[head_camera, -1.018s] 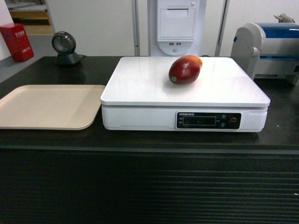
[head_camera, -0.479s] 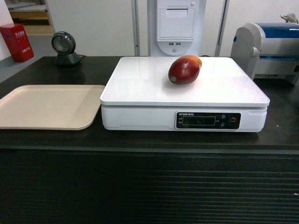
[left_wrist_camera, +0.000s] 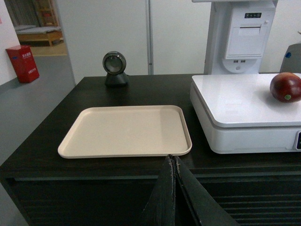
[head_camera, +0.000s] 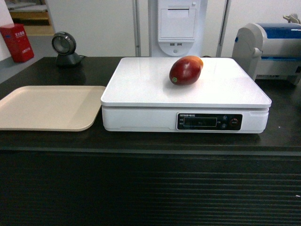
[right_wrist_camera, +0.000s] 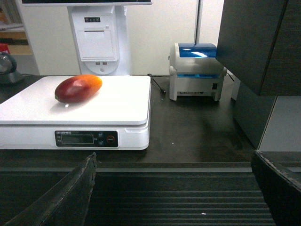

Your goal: Place dark red mango on scale at checkout

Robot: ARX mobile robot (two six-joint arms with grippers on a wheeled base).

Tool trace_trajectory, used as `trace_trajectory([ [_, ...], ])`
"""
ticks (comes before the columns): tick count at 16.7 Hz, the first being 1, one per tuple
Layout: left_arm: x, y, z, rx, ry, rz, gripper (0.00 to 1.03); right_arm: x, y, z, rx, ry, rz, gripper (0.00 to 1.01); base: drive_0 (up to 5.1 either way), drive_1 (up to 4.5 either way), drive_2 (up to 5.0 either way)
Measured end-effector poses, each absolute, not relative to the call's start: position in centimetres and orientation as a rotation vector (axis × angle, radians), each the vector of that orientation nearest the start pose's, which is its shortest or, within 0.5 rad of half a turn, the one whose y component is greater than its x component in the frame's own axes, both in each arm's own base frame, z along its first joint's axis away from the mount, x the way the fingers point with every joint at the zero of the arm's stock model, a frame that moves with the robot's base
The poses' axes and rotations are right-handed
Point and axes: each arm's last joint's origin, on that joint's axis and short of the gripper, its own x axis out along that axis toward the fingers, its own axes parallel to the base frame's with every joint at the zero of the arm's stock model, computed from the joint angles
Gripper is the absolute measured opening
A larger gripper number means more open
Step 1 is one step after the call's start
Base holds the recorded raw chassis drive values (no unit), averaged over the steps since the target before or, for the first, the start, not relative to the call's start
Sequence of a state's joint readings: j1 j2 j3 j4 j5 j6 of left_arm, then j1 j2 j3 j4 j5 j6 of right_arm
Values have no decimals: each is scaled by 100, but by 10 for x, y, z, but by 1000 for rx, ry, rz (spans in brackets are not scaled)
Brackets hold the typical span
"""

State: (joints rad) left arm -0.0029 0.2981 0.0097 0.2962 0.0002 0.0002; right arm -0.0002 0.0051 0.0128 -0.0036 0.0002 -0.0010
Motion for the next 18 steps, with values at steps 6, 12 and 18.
trace_trajectory([
  [6,110,0,170,0,-11,-3,2,97,0,167,-1,-4,0,98,0,0,0],
  [12,98,0,166,1,2,-2,2,97,0,167,-1,-4,0,98,0,0,0],
  [18,98,0,166,0,1,-2,9,97,0,167,-1,-4,0,98,0,0,0],
])
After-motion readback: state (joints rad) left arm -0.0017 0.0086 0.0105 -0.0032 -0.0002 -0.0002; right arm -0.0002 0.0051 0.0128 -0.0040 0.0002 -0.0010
